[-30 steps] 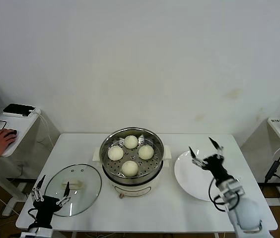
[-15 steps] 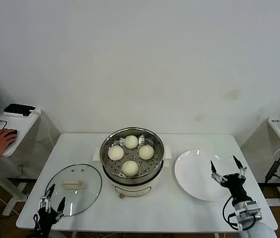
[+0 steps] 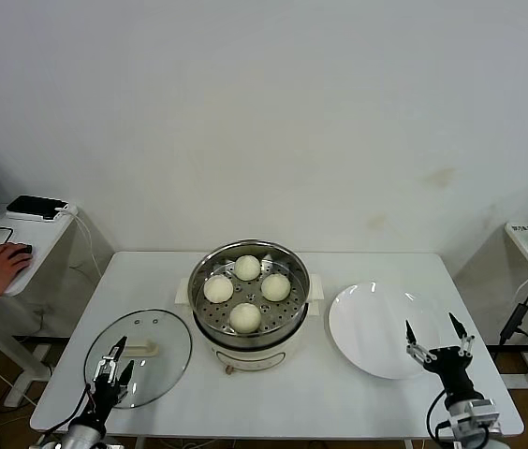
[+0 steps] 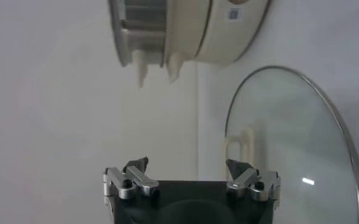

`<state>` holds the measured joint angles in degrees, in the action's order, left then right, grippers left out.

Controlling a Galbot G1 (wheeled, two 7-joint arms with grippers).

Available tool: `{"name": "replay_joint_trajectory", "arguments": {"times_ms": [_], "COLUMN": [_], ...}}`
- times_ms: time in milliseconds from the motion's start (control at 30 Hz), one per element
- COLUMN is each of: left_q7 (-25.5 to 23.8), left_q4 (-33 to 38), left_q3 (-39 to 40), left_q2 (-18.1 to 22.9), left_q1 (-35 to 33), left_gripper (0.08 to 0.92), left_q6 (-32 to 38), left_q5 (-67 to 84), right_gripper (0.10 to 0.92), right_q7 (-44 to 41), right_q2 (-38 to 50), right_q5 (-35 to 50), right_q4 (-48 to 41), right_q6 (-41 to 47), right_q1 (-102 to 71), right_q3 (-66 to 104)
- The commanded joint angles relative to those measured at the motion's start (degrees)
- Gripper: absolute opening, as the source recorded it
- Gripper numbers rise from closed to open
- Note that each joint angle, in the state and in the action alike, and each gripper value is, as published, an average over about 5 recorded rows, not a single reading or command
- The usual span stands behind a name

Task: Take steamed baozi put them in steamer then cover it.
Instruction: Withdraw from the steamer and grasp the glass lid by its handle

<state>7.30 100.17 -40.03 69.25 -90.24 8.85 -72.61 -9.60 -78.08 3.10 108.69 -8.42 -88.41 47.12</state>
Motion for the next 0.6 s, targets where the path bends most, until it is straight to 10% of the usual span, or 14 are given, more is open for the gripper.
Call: {"name": "replay_joint_trajectory", "arguments": {"times_ms": [33, 600], "left_q7": [0.2, -0.8], "left_q4": [-7.5, -11.0], "left_q3": [1.7, 4.2], "left_q2": [-2.4, -4.2], "left_q1": [6.0, 12.1], "left_gripper": [0.823, 0.823], "left_q6": [0.3, -1.2], "left_q5": [-2.9, -1.5], "right_gripper": [0.823, 0.823], "right_q7": [0.1, 0.0], "right_q2": [-0.6, -1.5], "right_q5": [-0.2, -1.8], "right_q4": [0.6, 0.7], "right_q6": [-0.1, -0.5], "right_q1": [-1.5, -2.7], "right_q3": [0.7, 0.4]}}
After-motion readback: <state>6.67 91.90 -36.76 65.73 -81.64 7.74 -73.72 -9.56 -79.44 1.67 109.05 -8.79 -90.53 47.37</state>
